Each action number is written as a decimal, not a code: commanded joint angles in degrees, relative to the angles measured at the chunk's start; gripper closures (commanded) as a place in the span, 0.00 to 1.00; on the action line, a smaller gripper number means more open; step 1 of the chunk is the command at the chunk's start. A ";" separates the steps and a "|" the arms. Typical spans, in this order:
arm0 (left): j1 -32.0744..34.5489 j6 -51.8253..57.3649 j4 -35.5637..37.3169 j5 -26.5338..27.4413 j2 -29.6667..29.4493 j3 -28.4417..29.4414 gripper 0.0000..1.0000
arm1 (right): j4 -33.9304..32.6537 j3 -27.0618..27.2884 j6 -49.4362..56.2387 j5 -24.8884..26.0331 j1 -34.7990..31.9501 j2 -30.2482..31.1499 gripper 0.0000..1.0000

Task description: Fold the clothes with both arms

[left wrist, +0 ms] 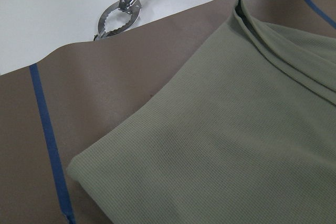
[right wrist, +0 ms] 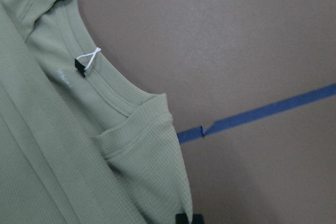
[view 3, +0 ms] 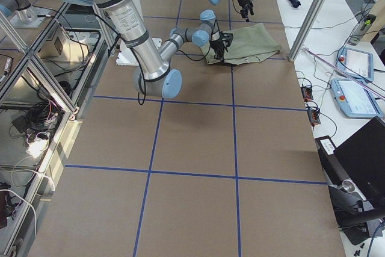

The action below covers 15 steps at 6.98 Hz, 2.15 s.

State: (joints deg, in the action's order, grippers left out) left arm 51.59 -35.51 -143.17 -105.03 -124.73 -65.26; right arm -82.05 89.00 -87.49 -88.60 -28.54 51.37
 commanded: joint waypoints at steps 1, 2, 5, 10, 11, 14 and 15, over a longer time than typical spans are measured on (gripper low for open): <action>0.00 -0.09 0.00 0.00 -0.08 -0.13 0.00 | -6.68 15.43 -0.93 3.85 6.36 8.72 1.00; -0.35 -0.96 0.00 0.00 -0.08 -0.13 0.00 | -10.12 20.02 -4.59 5.70 9.96 10.92 1.00; -0.79 -1.41 -0.44 -0.09 -0.08 -0.21 0.00 | -10.50 22.61 -5.94 8.09 13.07 13.75 0.74; -1.58 -3.08 -1.14 0.00 -0.08 -0.21 0.00 | -14.26 21.57 12.29 3.97 12.90 10.60 0.00; -1.58 -3.08 -1.14 0.00 0.01 -0.21 0.00 | -16.89 20.78 15.91 2.05 12.98 9.38 0.00; -1.93 -2.99 -1.14 0.00 0.01 -0.13 0.00 | -17.80 13.22 23.13 1.24 13.07 4.27 0.31; -2.11 -3.08 -1.23 0.00 0.01 -0.13 0.00 | -17.88 13.30 23.15 -0.15 13.07 4.35 0.36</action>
State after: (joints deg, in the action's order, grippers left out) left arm 49.72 -38.55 -144.34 -105.03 -124.72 -65.41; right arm -99.82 102.98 -65.51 -87.49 -15.47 56.10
